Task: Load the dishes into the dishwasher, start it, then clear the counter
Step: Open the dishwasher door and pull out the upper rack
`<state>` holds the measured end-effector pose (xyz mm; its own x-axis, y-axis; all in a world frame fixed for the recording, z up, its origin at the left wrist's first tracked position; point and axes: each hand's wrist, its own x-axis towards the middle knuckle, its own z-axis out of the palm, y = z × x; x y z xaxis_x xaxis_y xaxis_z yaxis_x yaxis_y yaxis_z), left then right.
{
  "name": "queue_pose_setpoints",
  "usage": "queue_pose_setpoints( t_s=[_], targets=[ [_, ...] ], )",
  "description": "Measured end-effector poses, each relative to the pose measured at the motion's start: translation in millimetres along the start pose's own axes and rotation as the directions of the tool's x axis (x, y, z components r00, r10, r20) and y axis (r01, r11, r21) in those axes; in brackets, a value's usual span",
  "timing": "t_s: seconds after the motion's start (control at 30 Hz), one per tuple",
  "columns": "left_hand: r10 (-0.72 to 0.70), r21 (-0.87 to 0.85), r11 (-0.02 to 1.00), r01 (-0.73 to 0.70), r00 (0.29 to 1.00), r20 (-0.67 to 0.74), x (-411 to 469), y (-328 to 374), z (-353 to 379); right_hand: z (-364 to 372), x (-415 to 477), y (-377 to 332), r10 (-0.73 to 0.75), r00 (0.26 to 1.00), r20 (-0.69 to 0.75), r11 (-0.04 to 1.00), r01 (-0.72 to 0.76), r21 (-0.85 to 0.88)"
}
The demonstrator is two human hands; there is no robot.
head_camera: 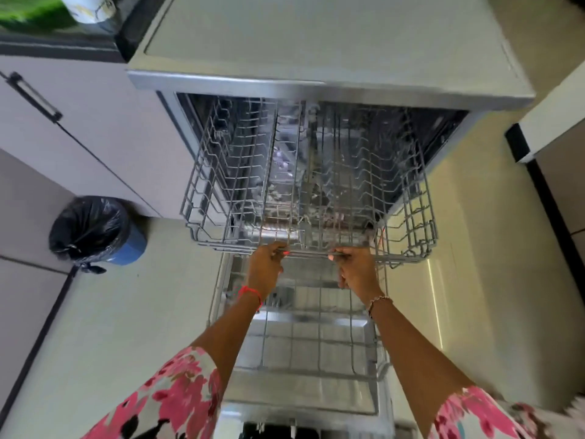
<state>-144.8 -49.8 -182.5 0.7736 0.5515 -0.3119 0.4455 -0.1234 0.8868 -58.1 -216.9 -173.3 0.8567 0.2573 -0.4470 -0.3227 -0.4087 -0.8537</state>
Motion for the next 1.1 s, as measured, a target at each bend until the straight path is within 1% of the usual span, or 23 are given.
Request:
queue_pose_setpoints(
  t_s=[0.1, 0.23, 0.33, 0.43, 0.57, 0.7, 0.83, 1.1],
  targets=[
    [-0.068, -0.084, 0.994, 0.067, 0.998, -0.001, -48, -12, 0, -5, -43, 21, -0.005, 1.000, 0.029, 1.000, 0.005, 0.007],
    [-0.094, -0.081, 0.992, 0.094, 0.996, 0.003, -98, -23, -4, -5, -89, 41, 0.038, 0.999, 0.032, 0.999, -0.037, -0.014],
    [-0.166, -0.121, 0.978, 0.167, 0.986, 0.020, -127, -29, -7, -5, -118, 57, 0.076, 0.996, 0.045, 0.997, -0.076, 0.003],
    [-0.182, -0.107, 0.977, 0.186, 0.982, 0.050, -150, -39, -4, -8, -139, 68, 0.099, 0.995, 0.027, 0.995, -0.100, 0.026],
    [-0.202, -0.082, 0.975, 0.205, 0.978, 0.048, -159, -52, -2, -9, -152, 74, 0.117, 0.993, 0.002, 0.990, -0.116, 0.077],
    [-0.172, -0.048, 0.984, 0.174, 0.984, 0.051, -161, -51, -5, -7, -155, 73, 0.131, 0.991, -0.013, 0.987, -0.129, 0.097],
    [-0.151, -0.065, 0.986, 0.155, 0.987, 0.054, -168, -54, -9, -7, -164, 74, 0.134, 0.991, -0.004, 0.983, -0.132, 0.130],
    [-0.181, -0.106, 0.976, 0.188, 0.981, 0.072, -194, -65, -14, -4, -192, 87, 0.165, 0.986, 0.007, 0.966, -0.163, 0.199]
  ],
)
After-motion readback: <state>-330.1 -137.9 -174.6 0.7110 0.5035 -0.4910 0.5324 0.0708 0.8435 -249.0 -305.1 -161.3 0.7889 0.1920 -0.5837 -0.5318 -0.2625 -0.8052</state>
